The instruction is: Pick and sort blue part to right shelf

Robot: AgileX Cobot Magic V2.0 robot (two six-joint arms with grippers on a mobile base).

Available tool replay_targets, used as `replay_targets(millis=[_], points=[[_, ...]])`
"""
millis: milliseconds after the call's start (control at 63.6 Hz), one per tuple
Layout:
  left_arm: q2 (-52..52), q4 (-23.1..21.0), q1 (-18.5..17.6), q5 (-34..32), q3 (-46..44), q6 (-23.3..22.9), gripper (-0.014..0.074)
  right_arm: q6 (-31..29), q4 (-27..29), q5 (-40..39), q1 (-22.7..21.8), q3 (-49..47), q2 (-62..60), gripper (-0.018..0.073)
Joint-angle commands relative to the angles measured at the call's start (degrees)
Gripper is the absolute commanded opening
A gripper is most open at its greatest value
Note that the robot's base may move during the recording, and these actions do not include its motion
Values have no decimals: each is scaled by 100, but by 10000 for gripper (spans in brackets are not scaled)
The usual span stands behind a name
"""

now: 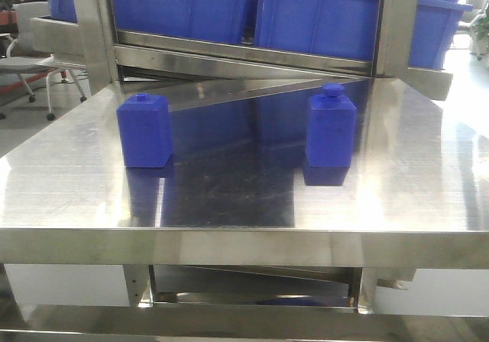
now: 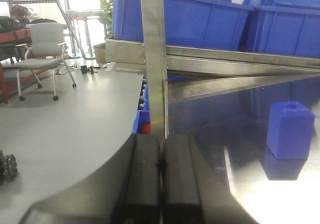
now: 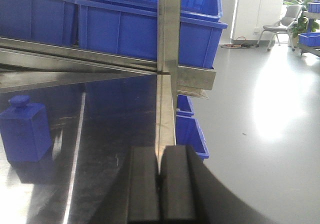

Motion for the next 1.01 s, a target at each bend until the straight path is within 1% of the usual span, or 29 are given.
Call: replay_targets(millis=[0,991], points=[[-136,-41,7,-468,144,-45,134,-21,17,-521,-40,-138,-126,54],[-136,-41,7,-468,144,-45,134,-21,17,-503,-39,-138,-126,54]])
